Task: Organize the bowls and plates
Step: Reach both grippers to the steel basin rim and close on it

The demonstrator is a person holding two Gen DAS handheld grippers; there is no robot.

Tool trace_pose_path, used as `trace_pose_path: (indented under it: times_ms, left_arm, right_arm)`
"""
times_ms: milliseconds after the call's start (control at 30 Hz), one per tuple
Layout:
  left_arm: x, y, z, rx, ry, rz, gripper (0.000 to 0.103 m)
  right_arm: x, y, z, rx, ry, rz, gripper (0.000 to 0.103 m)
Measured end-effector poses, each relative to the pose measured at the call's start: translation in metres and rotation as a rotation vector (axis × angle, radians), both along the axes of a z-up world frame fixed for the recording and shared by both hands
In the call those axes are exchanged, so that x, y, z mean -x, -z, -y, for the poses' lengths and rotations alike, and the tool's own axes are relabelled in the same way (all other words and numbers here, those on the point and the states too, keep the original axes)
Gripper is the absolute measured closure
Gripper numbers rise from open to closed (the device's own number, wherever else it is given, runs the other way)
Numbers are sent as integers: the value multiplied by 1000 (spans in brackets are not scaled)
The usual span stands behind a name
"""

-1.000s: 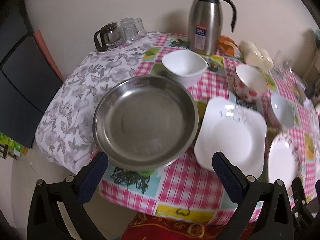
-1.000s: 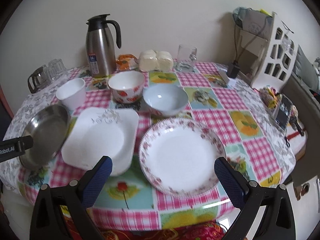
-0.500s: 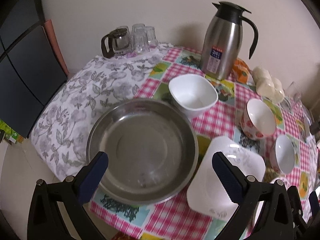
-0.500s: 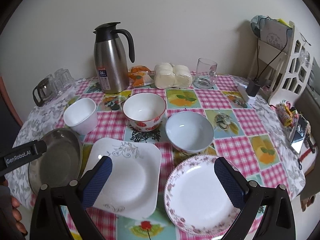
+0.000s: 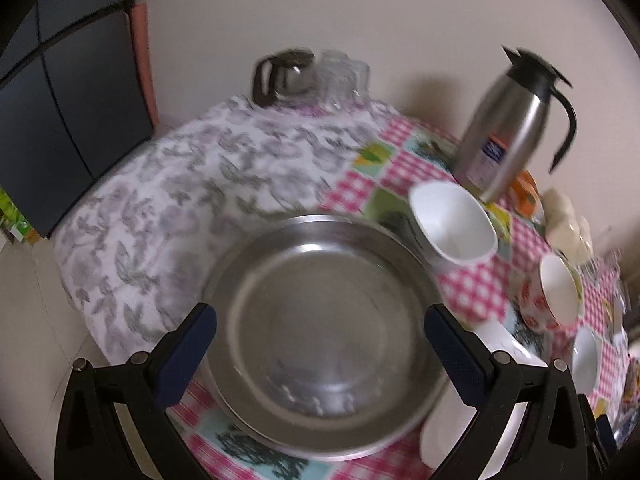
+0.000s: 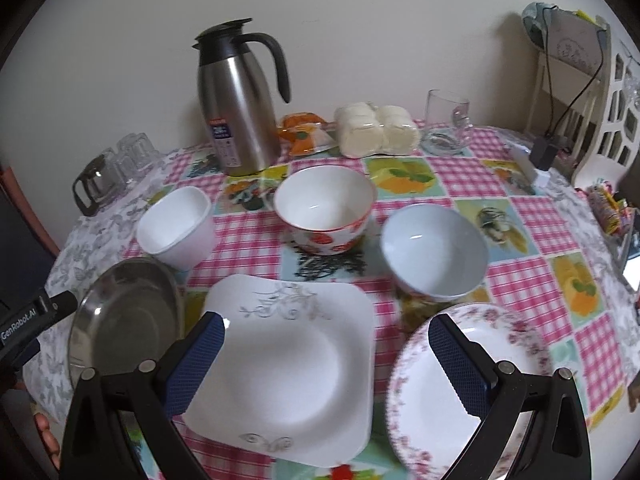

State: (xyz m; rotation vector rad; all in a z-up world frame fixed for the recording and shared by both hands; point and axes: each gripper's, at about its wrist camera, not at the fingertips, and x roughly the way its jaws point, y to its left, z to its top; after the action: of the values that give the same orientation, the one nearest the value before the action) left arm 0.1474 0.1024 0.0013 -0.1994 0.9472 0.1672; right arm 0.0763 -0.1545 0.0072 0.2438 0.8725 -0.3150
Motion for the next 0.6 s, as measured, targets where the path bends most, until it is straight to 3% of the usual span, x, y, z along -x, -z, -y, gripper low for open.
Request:
trace_pose_path:
  times_ms: [267,400,600]
  left_arm:
    - [1,-10,-29,-11,-3,63,0]
    - [-2,0,-47,22,-23,-9,0]
    - [-4,22,-78,90,-146,-54,0]
  right_arm:
    - [-14,12,-29,-56,-68,9,0]
    - [-21,20,-49,-75,-131,1,0]
    - [-31,32,-79,-54,-224,-14,0]
